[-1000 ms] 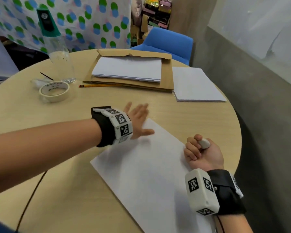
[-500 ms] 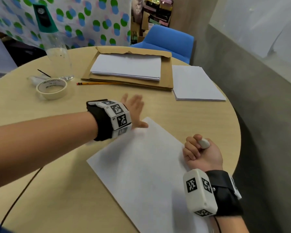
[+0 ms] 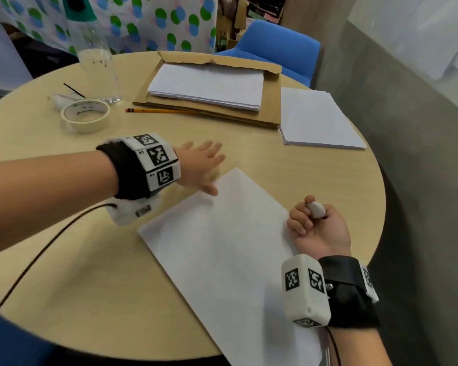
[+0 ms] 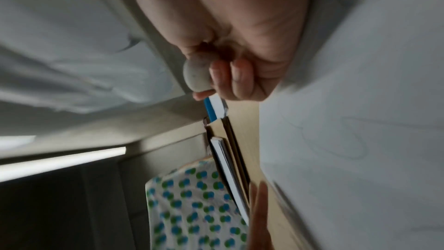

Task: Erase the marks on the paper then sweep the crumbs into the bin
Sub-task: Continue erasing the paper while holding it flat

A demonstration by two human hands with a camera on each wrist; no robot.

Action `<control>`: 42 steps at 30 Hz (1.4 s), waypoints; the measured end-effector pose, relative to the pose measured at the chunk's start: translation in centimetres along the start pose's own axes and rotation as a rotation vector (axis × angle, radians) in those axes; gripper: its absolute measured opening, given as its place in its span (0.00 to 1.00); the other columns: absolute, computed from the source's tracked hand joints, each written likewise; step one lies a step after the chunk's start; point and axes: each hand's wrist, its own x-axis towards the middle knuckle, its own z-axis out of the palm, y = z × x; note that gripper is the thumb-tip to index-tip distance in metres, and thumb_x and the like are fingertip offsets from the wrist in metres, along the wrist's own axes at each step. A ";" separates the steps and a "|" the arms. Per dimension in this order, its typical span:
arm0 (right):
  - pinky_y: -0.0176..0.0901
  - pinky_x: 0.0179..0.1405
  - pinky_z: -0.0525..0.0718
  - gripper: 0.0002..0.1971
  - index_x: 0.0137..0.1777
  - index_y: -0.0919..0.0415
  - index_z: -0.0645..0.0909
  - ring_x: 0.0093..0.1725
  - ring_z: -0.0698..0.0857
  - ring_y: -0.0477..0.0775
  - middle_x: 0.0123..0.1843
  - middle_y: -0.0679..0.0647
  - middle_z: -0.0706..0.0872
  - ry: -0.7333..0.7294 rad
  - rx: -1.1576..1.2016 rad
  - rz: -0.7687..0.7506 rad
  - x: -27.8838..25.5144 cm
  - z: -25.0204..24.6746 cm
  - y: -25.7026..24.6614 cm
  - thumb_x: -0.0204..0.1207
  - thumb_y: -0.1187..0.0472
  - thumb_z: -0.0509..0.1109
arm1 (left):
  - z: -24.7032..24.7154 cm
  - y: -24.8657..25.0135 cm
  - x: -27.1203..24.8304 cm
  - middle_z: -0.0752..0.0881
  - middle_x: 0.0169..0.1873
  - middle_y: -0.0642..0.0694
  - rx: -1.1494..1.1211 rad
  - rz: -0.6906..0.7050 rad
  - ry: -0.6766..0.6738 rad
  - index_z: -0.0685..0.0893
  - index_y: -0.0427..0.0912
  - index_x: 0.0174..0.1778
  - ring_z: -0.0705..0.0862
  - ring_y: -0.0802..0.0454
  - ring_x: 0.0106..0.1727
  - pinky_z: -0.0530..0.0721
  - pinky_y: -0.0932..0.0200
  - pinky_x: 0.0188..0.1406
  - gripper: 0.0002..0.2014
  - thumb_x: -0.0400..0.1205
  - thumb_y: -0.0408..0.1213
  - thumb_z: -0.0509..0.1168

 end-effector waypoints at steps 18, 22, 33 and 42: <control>0.42 0.43 0.77 0.08 0.49 0.66 0.86 0.47 0.82 0.58 0.48 0.60 0.87 -0.637 -2.390 -0.351 3.2 9.4 2.8 0.75 0.66 0.67 | 2.9 1.5 1.2 0.48 0.81 0.58 -0.283 0.344 -0.041 0.51 0.54 0.82 0.54 0.52 0.81 0.46 0.46 0.80 0.50 0.70 0.54 0.74; 0.33 0.46 0.74 0.11 0.54 0.62 0.87 0.46 0.81 0.50 0.52 0.54 0.85 -0.867 -2.443 -0.308 2.1 7.3 0.9 0.74 0.69 0.68 | 2.9 1.4 1.4 0.35 0.82 0.55 -0.216 0.285 -0.100 0.34 0.50 0.82 0.38 0.59 0.83 0.37 0.43 0.80 0.59 0.69 0.59 0.72; 0.41 0.44 0.76 0.13 0.59 0.47 0.84 0.57 0.81 0.51 0.61 0.43 0.83 -0.890 -2.646 -0.279 1.5 7.5 0.0 0.78 0.61 0.66 | 2.9 1.4 1.2 0.31 0.81 0.55 -0.194 0.273 -0.134 0.30 0.49 0.81 0.34 0.58 0.82 0.35 0.43 0.79 0.60 0.69 0.60 0.71; 0.39 0.44 0.73 0.14 0.62 0.46 0.82 0.60 0.80 0.50 0.63 0.43 0.81 -0.878 -2.670 -0.335 1.7 8.0 1.3 0.79 0.58 0.64 | 2.8 1.5 1.1 0.32 0.81 0.53 -0.177 0.283 -0.141 0.33 0.49 0.82 0.34 0.56 0.82 0.36 0.40 0.80 0.58 0.71 0.59 0.70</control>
